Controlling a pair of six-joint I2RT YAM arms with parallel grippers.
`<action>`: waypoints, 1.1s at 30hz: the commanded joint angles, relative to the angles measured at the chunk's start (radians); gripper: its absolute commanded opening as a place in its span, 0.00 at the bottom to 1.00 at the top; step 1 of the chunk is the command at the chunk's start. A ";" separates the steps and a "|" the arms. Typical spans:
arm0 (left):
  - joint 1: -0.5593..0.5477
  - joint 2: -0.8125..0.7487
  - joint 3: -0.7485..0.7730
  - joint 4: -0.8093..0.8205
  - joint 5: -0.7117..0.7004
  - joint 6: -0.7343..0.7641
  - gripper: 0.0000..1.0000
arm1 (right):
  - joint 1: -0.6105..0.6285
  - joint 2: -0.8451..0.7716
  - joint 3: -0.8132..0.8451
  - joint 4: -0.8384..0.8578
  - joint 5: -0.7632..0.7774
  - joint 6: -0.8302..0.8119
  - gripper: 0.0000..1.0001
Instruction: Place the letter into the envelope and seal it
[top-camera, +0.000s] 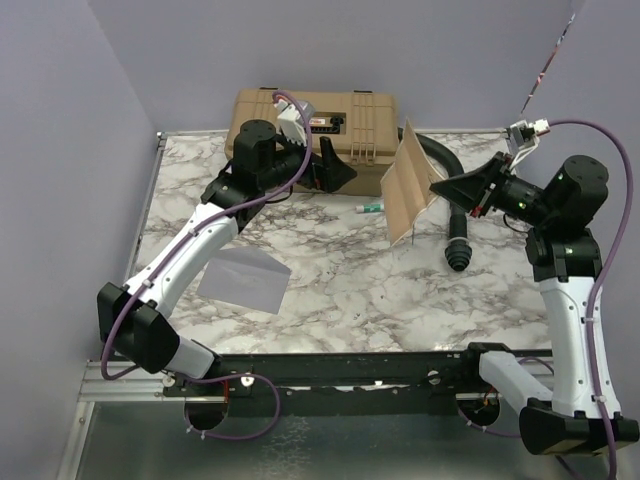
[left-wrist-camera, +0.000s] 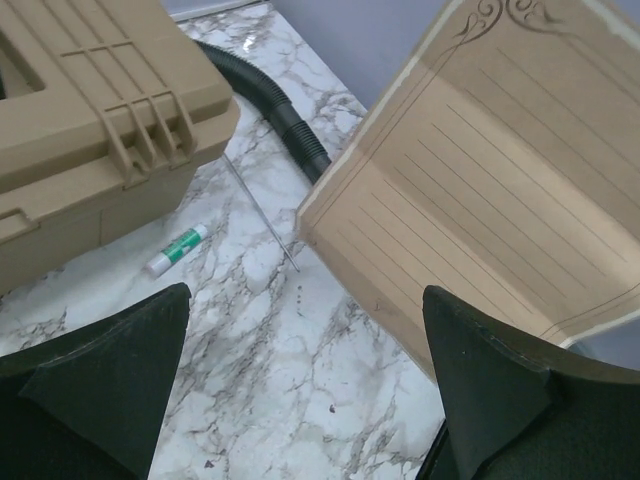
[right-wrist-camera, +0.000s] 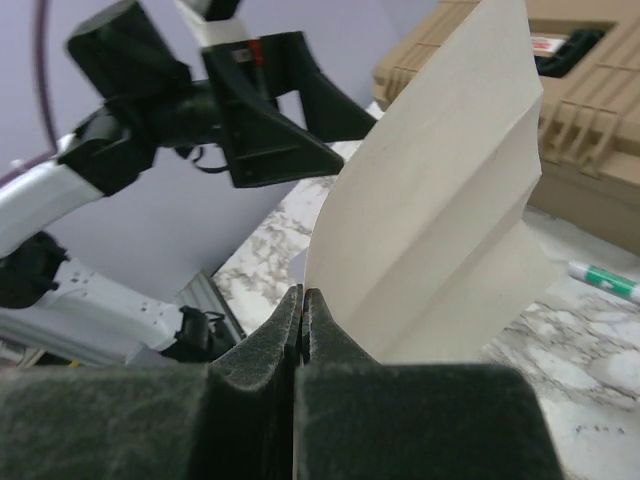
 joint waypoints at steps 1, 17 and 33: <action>0.002 0.021 0.032 0.086 0.234 0.063 0.99 | -0.005 -0.020 0.077 0.066 -0.186 0.093 0.01; 0.050 0.091 -0.037 0.609 0.709 -0.296 0.96 | -0.005 -0.068 0.139 0.276 -0.261 0.295 0.01; 0.051 0.045 -0.097 0.631 0.763 -0.336 0.00 | -0.004 -0.060 0.106 0.386 -0.235 0.334 0.01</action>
